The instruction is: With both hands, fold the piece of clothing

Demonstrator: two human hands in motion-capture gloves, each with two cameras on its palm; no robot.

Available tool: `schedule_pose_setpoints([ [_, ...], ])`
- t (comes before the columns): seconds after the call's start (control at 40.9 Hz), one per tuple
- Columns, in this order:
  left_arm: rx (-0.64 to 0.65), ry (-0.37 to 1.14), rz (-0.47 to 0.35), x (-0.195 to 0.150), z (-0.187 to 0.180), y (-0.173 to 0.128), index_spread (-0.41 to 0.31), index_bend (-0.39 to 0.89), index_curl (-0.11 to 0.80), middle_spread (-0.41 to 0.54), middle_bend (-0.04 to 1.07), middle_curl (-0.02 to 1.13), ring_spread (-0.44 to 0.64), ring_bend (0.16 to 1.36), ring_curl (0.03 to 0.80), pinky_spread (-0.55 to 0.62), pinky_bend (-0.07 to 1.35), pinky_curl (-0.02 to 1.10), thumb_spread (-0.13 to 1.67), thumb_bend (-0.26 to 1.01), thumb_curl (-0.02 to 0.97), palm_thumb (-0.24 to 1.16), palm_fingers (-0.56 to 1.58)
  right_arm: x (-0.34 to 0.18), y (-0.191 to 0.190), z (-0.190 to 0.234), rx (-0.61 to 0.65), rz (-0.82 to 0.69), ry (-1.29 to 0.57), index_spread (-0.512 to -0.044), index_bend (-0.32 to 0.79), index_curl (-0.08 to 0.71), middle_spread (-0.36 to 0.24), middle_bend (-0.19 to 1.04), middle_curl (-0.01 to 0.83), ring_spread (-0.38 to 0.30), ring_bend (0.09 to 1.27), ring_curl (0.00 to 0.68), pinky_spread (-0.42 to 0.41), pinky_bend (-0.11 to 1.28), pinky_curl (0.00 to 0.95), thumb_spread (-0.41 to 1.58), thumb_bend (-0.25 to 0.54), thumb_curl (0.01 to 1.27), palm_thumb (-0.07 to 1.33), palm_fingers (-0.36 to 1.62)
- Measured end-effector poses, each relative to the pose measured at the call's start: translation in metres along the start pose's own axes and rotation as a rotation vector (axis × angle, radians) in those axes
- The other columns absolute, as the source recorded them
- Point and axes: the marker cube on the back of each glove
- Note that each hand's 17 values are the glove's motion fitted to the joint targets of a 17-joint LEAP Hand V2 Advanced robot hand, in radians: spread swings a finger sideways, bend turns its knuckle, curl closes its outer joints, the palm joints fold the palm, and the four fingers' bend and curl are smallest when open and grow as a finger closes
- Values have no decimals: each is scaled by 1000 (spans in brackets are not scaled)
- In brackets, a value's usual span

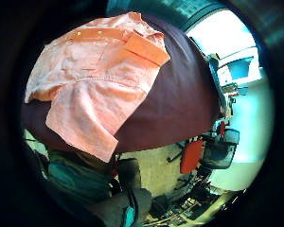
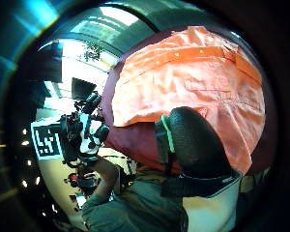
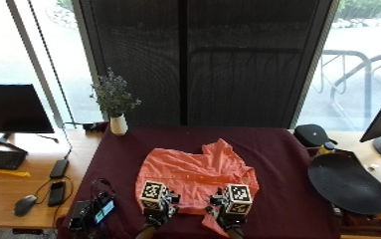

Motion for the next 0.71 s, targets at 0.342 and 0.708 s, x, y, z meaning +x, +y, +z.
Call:
schedule_pose_setpoints([
  [0.342,-212,-30,-35,-5,51,1,-134,137,305,-69,201,393,58,463,319,139,330,315,1124,-11,304,398,628,21,21,50,-301,-21,8,-327,131,254,82,175,255,149,353,256,244,636,335,1222,79,294,480,160],
  [0.708,-303,-128,-22,4,67,-3,-134,132,309,-100,212,421,16,472,338,131,312,344,1110,-11,338,487,649,20,10,79,-407,25,63,-224,107,238,66,199,300,53,486,316,58,674,350,1168,106,353,724,363],
])
